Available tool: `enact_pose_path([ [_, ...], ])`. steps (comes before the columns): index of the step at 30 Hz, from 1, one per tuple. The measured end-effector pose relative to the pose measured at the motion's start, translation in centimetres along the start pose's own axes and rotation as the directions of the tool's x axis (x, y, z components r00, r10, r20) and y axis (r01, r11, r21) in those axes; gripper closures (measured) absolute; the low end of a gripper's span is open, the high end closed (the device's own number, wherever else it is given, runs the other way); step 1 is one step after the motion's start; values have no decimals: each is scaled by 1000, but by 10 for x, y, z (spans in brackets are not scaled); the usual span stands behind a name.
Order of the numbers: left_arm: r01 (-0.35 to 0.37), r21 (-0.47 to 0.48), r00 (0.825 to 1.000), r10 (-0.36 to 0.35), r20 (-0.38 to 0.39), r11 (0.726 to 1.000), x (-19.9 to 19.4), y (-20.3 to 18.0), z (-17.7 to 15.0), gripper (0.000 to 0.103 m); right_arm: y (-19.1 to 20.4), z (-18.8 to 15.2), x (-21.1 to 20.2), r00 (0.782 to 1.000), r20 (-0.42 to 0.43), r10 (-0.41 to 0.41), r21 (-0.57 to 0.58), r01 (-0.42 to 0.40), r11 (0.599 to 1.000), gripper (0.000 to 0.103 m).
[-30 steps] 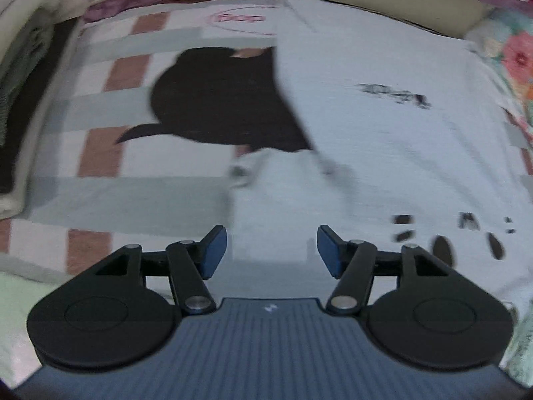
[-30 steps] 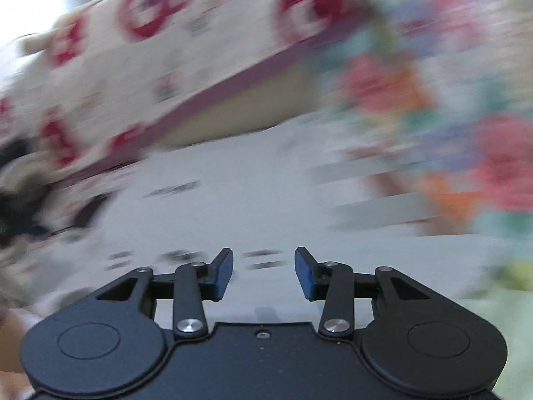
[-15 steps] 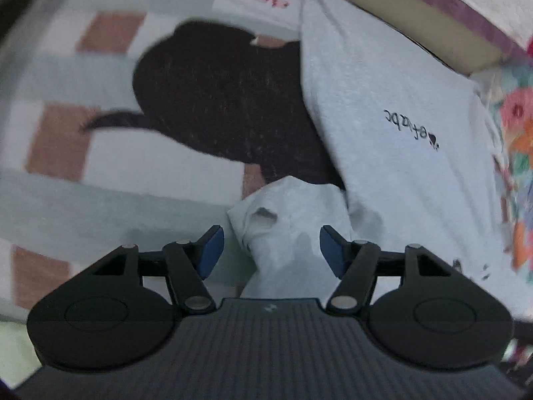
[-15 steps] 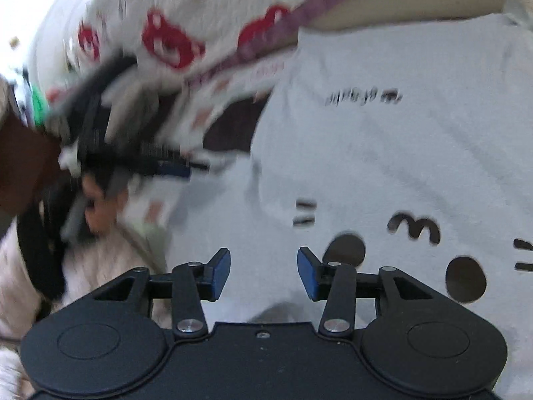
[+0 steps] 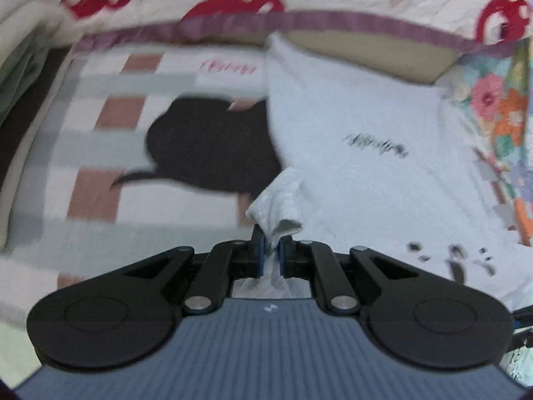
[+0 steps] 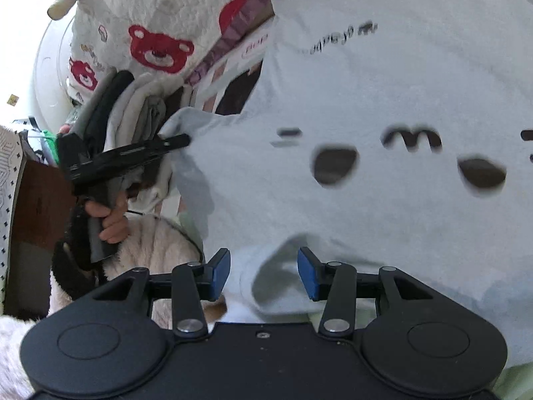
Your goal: Fold clothes
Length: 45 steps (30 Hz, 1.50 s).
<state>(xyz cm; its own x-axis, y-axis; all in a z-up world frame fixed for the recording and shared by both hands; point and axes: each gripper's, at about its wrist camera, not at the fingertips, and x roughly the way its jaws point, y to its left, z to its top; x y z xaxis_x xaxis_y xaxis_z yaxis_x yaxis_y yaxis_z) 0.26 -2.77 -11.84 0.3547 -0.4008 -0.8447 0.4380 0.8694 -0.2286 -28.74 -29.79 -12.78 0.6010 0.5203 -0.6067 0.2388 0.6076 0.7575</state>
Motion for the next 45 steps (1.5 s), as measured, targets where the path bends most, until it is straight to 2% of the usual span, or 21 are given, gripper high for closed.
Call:
enact_pose_path([
  [2,-30,-57,997,26,-67,998,18,11,2,95,-4,-2,9,999,-29,16,8,-16,1000,53],
  [5,-31,-139,990,12,-142,990,40,26,8,95,-4,1,25,998,-60,30,-4,-30,1000,51],
  [10,-79,-112,989,64,-131,991,52,20,9,94,-6,2,46,990,-106,90,35,-87,996,49],
  [11,-87,-99,990,75,-120,991,53,17,10,93,-2,2,48,987,-104,120,24,-118,993,55],
  [12,-93,-90,991,83,-107,992,55,16,11,91,1,0,48,984,-104,142,0,-142,990,77],
  [13,-98,-84,991,90,-94,992,57,16,13,90,4,-1,46,983,-101,155,-33,-159,987,90],
  [14,-88,-81,994,82,-75,993,56,16,15,88,9,-1,44,982,-93,162,-66,-168,983,96],
  [16,-41,-76,999,39,-29,996,50,14,16,77,14,4,36,986,-51,156,-118,-161,980,97],
  [17,-2,-74,1000,2,0,997,45,14,16,65,16,9,32,988,-23,154,-133,-155,979,97],
  [18,46,-72,998,-43,40,996,36,14,16,59,19,16,31,988,2,153,-138,-151,979,97],
  [21,104,-64,990,-97,101,993,14,16,14,45,17,36,18,992,90,87,-169,-71,983,97],
  [24,142,-61,986,-136,101,988,-2,20,11,45,11,53,13,985,173,-20,-176,51,983,97],
  [26,199,-36,976,-196,91,979,-9,22,9,44,7,63,16,973,204,-109,-167,145,975,97],
  [29,251,32,965,-252,74,968,-21,14,5,43,-8,75,19,964,208,-164,-126,193,973,97],
  [32,198,221,976,-213,48,955,-33,-18,-4,34,-18,78,21,962,212,-173,-87,195,977,97],
  [33,168,298,981,-189,42,940,-35,-31,-8,29,-19,78,21,962,212,-173,-80,193,978,97],
  [36,69,485,996,-86,13,872,-25,-66,-21,27,-23,77,22,961,216,-174,-61,191,980,97],
  [39,29,562,998,6,-60,827,-1,-80,-25,27,-24,76,22,959,225,-175,-47,190,981,97],
  [41,22,575,993,47,-105,818,17,-80,-23,27,-26,77,20,959,231,-165,-33,177,984,97],
  [44,-30,550,978,139,-158,835,44,-72,-13,27,-29,77,16,964,239,-113,-1,117,993,97],
  [45,-56,529,969,174,-176,847,53,-68,-9,38,-32,77,14,966,241,-92,11,92,996,97],
])
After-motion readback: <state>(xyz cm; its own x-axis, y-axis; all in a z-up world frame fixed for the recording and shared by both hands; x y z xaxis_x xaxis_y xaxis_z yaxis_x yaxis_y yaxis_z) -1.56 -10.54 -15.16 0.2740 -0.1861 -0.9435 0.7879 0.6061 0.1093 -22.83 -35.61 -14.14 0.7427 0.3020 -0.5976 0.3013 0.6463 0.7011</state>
